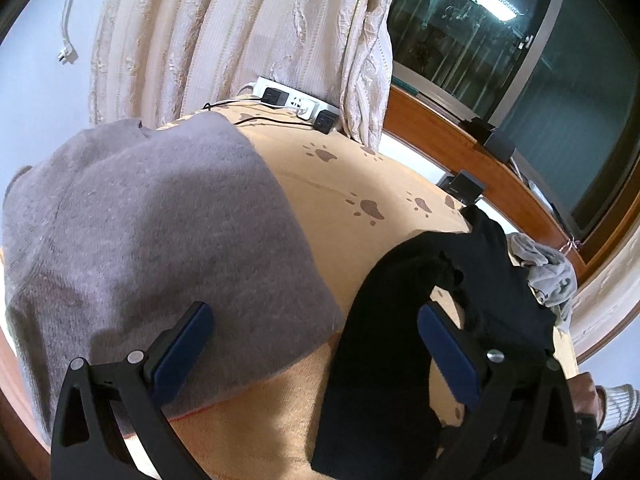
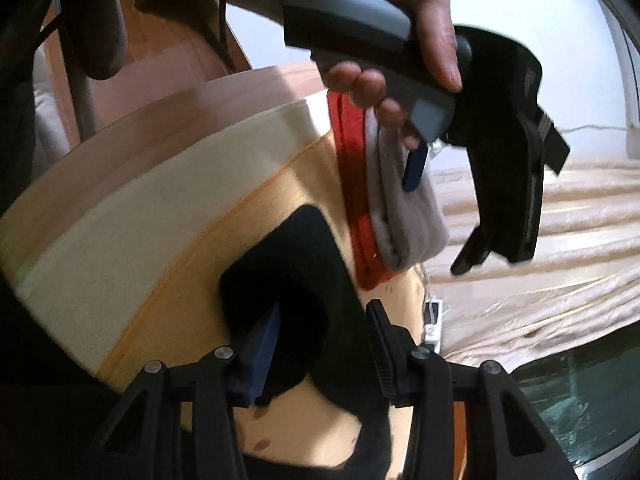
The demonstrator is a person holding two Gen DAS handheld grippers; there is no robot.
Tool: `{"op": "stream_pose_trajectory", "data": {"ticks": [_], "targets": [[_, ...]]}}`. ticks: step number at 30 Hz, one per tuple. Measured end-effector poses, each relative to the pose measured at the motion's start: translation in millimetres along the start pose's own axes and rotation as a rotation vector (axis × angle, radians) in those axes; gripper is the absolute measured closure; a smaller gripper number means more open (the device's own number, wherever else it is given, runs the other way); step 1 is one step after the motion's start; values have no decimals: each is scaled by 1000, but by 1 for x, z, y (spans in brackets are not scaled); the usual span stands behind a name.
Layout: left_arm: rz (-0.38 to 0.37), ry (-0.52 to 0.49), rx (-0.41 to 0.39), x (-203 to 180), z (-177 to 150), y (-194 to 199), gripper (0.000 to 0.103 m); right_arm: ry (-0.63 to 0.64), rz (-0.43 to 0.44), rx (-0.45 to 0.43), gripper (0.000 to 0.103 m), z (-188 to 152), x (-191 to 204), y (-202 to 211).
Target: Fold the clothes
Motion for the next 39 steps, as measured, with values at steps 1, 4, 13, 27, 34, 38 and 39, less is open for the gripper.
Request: {"op": "stream_pose_trajectory", "data": {"ticks": [1,4,13,27,34,38,39], "targets": [[-1,2,-1,1,0,0,0,5,-3,-9,57,3,-1,-2],[-3,14,-2,4,1,1,0,40,-18,-31,57,11,-1,-9],[7,55,-27,15,8,9,0,-167,80,-15,83,15,-21,-26],[-10,84,-72,7,21,10,0,-1175,145,83,98,-140,-213,-80],[-8,17,24,-31,14,-35,0,-1619,58,108,98,-269,-251,-70],[36,-27,18,-53,18,-51,0,-1810,-24,164,98,-343,-235,-61],[29,-32,19,-59,20,-53,0,-1857,-45,183,98,-360,-227,-57]]}}
Point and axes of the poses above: each gripper's, at about its wrist camera, not at the fingertips, and y roughly against the way its jaws point, x to its left, z to its top, the point moved 4 cm from there along -y, roughly the way its jaws point, and after that the axes turned 5 degrees about y, right-handed, at the moved point
